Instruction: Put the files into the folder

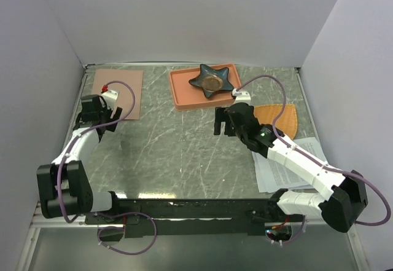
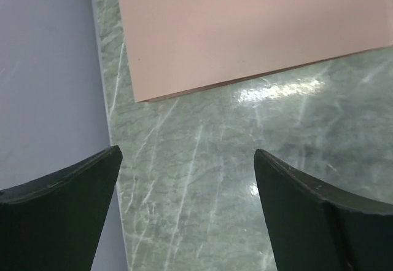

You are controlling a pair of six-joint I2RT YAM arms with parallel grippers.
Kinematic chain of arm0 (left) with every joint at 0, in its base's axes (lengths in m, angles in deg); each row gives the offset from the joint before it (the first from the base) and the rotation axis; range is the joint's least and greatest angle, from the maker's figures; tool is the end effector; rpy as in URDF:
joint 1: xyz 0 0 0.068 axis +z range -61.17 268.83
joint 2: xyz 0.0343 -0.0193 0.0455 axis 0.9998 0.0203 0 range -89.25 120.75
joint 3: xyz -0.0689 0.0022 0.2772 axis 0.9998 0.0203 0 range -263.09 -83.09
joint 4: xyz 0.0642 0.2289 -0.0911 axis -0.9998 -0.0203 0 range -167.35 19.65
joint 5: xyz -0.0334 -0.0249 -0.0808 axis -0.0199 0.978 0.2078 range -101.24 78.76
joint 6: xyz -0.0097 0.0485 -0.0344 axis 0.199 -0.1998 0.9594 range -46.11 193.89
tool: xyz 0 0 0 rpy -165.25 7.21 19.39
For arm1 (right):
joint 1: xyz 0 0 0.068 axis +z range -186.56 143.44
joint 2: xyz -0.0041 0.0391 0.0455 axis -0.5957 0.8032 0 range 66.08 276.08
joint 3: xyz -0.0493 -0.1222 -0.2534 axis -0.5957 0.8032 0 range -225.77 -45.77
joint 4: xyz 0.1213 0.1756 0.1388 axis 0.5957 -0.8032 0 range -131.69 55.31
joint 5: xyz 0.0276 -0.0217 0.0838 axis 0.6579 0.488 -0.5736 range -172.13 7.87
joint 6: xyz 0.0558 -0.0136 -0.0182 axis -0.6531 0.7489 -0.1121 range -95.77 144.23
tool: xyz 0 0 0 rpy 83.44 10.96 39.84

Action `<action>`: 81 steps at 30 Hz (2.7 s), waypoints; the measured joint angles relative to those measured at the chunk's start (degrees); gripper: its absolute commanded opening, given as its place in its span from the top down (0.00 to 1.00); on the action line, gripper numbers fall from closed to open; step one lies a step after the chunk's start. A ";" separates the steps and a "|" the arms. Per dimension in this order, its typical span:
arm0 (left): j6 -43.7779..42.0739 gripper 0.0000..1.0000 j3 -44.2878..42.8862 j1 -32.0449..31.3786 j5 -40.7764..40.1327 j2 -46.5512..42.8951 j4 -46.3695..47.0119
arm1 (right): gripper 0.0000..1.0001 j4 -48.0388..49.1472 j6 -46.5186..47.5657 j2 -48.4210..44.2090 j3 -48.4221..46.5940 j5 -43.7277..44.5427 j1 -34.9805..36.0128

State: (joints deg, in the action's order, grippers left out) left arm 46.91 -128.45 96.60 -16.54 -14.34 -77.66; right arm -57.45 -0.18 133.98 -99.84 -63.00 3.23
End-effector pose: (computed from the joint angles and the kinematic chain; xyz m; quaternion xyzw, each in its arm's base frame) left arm 0.2758 0.0417 0.2451 0.1288 0.8844 0.1728 0.4140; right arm 0.2045 0.1514 0.3026 -0.0439 0.8830 0.1097 0.4543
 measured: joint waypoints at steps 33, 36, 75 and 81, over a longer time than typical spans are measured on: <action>-38.14 0.16 16.85 -2.62 -19.04 31.56 68.17 | 0.05 -0.66 0.37 0.85 -1.18 1.55 0.81; -36.94 0.20 16.79 -2.97 -18.99 31.56 68.19 | 0.05 -0.68 0.11 1.62 -1.44 1.33 1.18; -27.45 0.52 3.98 -5.92 -21.64 35.23 63.23 | 0.13 -0.44 -0.85 3.26 -1.44 3.19 4.11; -24.63 0.54 -2.19 -6.12 -23.08 36.06 59.10 | 0.15 -0.37 -0.85 3.26 -1.44 4.20 4.33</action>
State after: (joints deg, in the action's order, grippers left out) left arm 22.28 -130.64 90.48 -39.62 21.73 -18.56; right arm -57.82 -1.03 137.24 -101.28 -58.80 7.56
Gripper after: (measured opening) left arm 0.448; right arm 0.859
